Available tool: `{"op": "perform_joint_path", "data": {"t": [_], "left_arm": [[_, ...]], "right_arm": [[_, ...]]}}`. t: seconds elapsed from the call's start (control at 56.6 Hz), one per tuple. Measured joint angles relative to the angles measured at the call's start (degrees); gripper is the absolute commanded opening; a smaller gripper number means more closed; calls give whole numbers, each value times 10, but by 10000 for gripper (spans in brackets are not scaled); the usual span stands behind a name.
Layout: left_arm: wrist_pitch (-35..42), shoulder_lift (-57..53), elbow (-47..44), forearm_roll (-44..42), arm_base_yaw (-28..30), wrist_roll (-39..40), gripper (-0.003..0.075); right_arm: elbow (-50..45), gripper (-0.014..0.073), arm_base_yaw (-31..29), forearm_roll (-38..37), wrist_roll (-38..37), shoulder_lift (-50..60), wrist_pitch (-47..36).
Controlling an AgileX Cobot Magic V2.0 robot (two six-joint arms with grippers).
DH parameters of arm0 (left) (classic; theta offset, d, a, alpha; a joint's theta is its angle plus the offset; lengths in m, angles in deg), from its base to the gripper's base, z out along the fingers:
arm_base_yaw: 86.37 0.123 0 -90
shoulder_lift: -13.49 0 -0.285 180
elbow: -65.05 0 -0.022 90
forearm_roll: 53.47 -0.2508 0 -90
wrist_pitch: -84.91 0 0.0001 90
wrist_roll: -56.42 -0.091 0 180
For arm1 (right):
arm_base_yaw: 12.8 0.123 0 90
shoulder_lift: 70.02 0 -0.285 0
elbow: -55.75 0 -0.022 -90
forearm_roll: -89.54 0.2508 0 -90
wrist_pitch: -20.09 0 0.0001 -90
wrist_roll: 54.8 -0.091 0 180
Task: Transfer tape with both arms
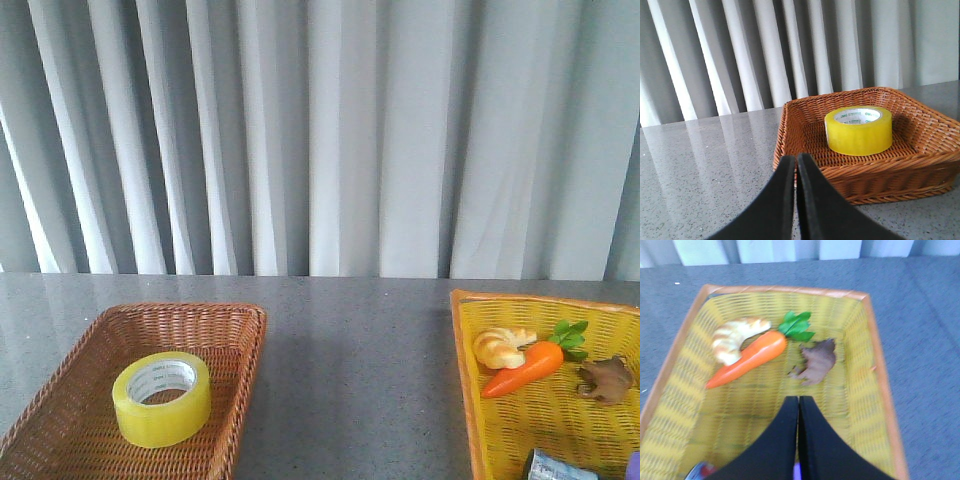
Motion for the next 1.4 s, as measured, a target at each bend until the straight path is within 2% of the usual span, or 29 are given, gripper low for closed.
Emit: {"op": "perform_joint_path", "data": {"t": [0.141, 0.371, 0.548, 0.707, 1.043, 1.396], "left_arm": [[0, 0, 0, 0, 0, 0, -5], [0, 0, 0, 0, 0, 0, -5], [0, 0, 0, 0, 0, 0, -5], [0, 0, 0, 0, 0, 0, -5], [0, 0, 0, 0, 0, 0, -5], [0, 0, 0, 0, 0, 0, -5]], "right_arm": [[-141, -7, 0, 58, -2, 100, -62], [-381, -7, 0, 68, 5, 275, -208], [-524, -7, 0, 70, 5, 417, -253], [-612, -7, 0, 71, 5, 518, -272], [-632, -7, 0, 52, 3, 625, -275], [-632, -7, 0, 1, 4, 672, -275]]}}
